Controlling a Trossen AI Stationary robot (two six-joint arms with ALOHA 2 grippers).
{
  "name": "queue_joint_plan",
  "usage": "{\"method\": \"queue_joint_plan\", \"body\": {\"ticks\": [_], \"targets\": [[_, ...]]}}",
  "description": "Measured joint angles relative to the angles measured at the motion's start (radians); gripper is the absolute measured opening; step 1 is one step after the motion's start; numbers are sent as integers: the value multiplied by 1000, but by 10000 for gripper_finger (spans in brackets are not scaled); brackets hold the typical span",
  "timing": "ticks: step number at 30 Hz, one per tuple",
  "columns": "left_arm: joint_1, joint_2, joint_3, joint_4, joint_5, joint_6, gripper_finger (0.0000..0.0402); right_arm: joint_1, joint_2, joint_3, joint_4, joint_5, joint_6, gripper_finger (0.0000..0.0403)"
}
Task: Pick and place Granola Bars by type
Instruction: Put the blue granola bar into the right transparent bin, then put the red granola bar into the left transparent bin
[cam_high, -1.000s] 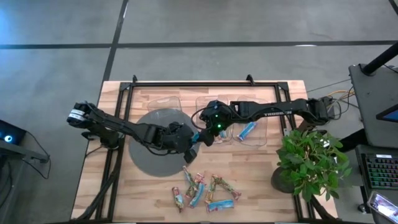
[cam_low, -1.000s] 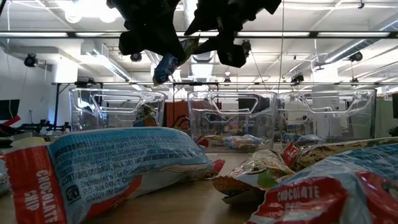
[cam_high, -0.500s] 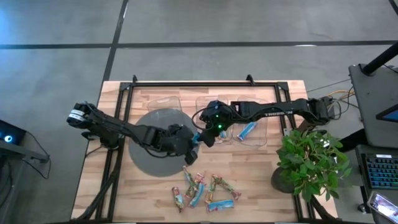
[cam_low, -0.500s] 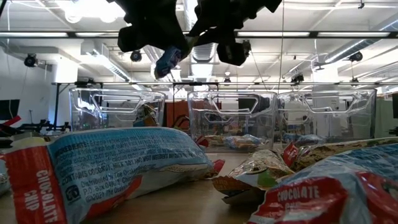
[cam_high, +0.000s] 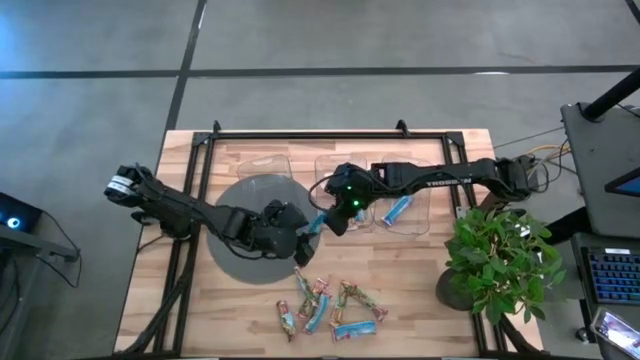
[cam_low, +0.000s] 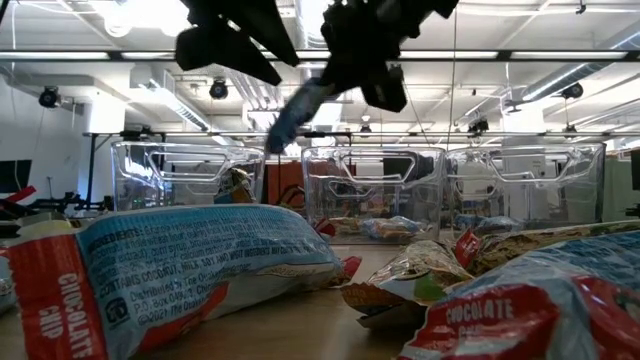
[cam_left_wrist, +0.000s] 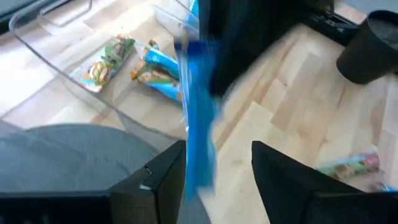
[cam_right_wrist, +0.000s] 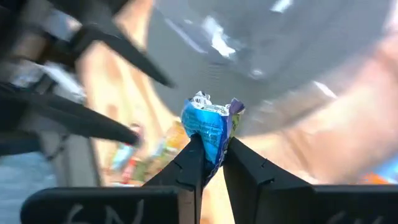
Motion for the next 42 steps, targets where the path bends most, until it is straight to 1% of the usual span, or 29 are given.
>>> {"method": "queue_joint_plan", "body": {"ticks": [6,10,12,13,15,18,19,21,24,26,30,33,36,40,42], "targets": [[-49,-23,1,-102,4,-80,165,-8,-80,0,-168,123,-55,43],[-80,-35,1,-156,5,-142,165,-31,-181,0,-246,165,-51,43],[-95,-35,1,-171,6,-163,165,-48,-235,0,-310,212,-43,43],[-101,-35,1,-170,6,-174,165,-59,-264,0,-347,244,-43,43],[-111,-35,0,-171,7,-186,165,-70,-320,0,-434,346,-48,43],[-120,-33,-1,-173,9,-190,165,-76,-397,0,-613,560,-87,43],[-121,-33,-1,-176,9,-191,165,-76,-411,0,-676,613,-93,43],[-121,-33,-1,-179,9,-191,165,-77,-426,0,-789,655,-100,43],[-121,-32,-2,-187,8,-181,165,-73,-425,-17,-877,662,-105,43],[-121,-32,-2,-189,8,-175,165,-61,-417,-43,-881,680,-119,43],[-121,-31,-3,-197,4,-175,165,-31,-372,-116,-897,810,-169,43],[-125,-31,-4,-205,2,-190,165,-12,-326,-165,-903,872,-224,50],[-134,-31,-4,-208,14,-216,165,10,-282,-197,-859,878,-270,73],[-151,-31,-20,-218,34,-284,165,52,-252,-213,-788,876,-307,121],[-163,-31,-22,-239,64,-328,165,73,-241,-216,-770,867,-325,148]]}}
